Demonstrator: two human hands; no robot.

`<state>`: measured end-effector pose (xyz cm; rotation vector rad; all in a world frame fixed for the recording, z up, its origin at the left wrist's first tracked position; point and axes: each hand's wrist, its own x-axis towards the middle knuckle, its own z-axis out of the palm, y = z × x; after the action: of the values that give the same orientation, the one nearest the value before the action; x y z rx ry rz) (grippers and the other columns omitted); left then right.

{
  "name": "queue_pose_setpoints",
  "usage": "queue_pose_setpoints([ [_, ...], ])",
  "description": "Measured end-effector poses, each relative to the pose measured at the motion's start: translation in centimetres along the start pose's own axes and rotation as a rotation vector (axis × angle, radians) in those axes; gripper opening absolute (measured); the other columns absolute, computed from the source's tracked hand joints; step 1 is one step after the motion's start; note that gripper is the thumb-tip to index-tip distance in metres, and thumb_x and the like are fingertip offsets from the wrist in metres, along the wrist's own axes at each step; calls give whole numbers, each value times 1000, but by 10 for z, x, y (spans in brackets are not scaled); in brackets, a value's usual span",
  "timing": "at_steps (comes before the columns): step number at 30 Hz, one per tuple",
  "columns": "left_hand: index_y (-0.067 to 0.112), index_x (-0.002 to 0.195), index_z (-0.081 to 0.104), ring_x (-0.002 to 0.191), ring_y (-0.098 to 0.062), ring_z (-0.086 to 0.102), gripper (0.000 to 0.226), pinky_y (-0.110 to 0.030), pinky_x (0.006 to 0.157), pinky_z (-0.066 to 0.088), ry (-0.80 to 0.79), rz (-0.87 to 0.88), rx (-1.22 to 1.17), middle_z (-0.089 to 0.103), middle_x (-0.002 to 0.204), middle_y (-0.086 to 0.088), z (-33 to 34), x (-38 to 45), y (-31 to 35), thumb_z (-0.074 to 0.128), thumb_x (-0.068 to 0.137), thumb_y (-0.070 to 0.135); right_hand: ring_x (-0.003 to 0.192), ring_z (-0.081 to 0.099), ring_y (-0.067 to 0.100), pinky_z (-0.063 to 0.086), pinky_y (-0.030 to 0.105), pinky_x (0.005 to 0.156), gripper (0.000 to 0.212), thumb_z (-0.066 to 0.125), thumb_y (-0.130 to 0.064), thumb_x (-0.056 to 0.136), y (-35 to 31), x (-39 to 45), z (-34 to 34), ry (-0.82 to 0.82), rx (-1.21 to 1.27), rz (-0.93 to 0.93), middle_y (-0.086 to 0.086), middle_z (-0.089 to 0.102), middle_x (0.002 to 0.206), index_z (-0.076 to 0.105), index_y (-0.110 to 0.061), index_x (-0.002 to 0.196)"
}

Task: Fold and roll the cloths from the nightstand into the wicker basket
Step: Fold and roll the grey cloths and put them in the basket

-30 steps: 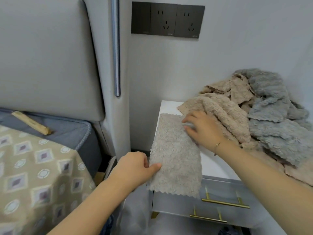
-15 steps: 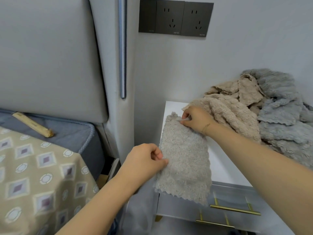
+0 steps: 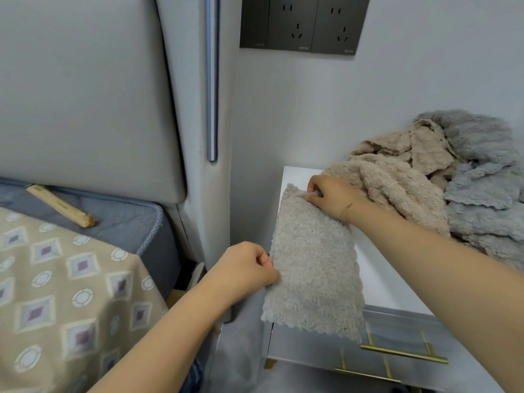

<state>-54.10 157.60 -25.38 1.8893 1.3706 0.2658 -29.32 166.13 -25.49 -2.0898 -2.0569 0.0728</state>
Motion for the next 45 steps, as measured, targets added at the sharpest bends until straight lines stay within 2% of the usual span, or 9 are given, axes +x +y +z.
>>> queue_pose_setpoints([
  [5, 22, 105, 51, 88, -14, 59, 26, -25, 73, 47, 35, 13, 126, 60, 94, 5, 3, -9, 0, 66, 84, 27, 113, 51, 24, 37, 31, 96, 32, 52, -30, 97, -7, -36, -15, 205, 83, -45, 7, 57, 119, 58, -10, 120],
  [9, 25, 127, 47, 112, -14, 48, 36, -32, 92, 44, 364, 493, 376, 51, 121, 7, 5, -26, 7, 53, 92, 23, 129, 43, 19, 21, 19, 105, 35, 43, -20, 101, -20, -110, -24, 192, 153, -116, 5, 51, 139, 56, -9, 131],
  [12, 29, 141, 42, 134, -7, 33, 45, -33, 112, 29, 100, 688, 364, 40, 145, 12, 17, -33, 16, 46, 98, 41, 144, 23, 15, 8, 16, 111, 48, 39, -33, 102, -17, -148, -12, 12, 156, -111, 2, 28, 156, 40, -13, 145],
  [16, 32, 154, -1, 146, -3, -13, 71, -39, 121, -4, -100, 517, 639, -12, 161, 12, 37, -27, -5, 31, 98, 58, 147, -3, 7, -4, 28, 118, 65, 22, -53, 99, -2, -163, 6, -230, 69, 13, -9, -4, 161, 4, -24, 154],
  [21, 42, 148, -18, 140, 0, -26, 99, -35, 116, -12, -117, 587, 664, -30, 152, 19, 31, -21, -29, 61, 88, 50, 147, -6, 6, -5, 31, 119, 66, 13, -56, 97, 2, -167, 11, -234, 64, 27, -11, -9, 160, -3, -26, 154],
  [27, 35, 153, -8, 149, -21, -9, 116, -51, 118, 1, 238, 720, 848, -13, 162, -1, 45, -17, -46, 73, 73, 12, 147, 5, 8, 3, 26, 120, 87, -4, -70, 84, 3, -192, 11, -19, 82, -96, -8, 2, 159, 13, -19, 153],
  [34, 27, 155, 8, 148, -24, 14, 115, -51, 116, 25, 276, 885, 947, 12, 162, -5, 50, -21, -55, 57, 60, -14, 146, 6, 8, 4, 25, 118, 81, 47, -19, 80, -4, -216, 23, -38, 13, -409, -5, 7, 160, 14, -20, 154],
  [40, 29, 154, 18, 148, -19, 18, 106, -38, 118, 21, 206, 821, 782, 17, 161, -1, 52, -18, -54, 63, 68, -14, 140, 33, 21, 37, 42, 110, 85, 75, -17, 75, 1, -207, 49, 137, -27, -450, 2, 32, 155, 31, -21, 148],
  [45, 25, 144, 43, 138, -18, 39, 74, -38, 111, 37, 215, 915, 576, 38, 153, -1, 43, -13, -57, 72, 78, 10, 119, 54, 21, 49, 36, 94, 42, 61, -22, 87, 1, -208, 50, 343, 152, -494, 4, 58, 132, 60, -16, 128],
])
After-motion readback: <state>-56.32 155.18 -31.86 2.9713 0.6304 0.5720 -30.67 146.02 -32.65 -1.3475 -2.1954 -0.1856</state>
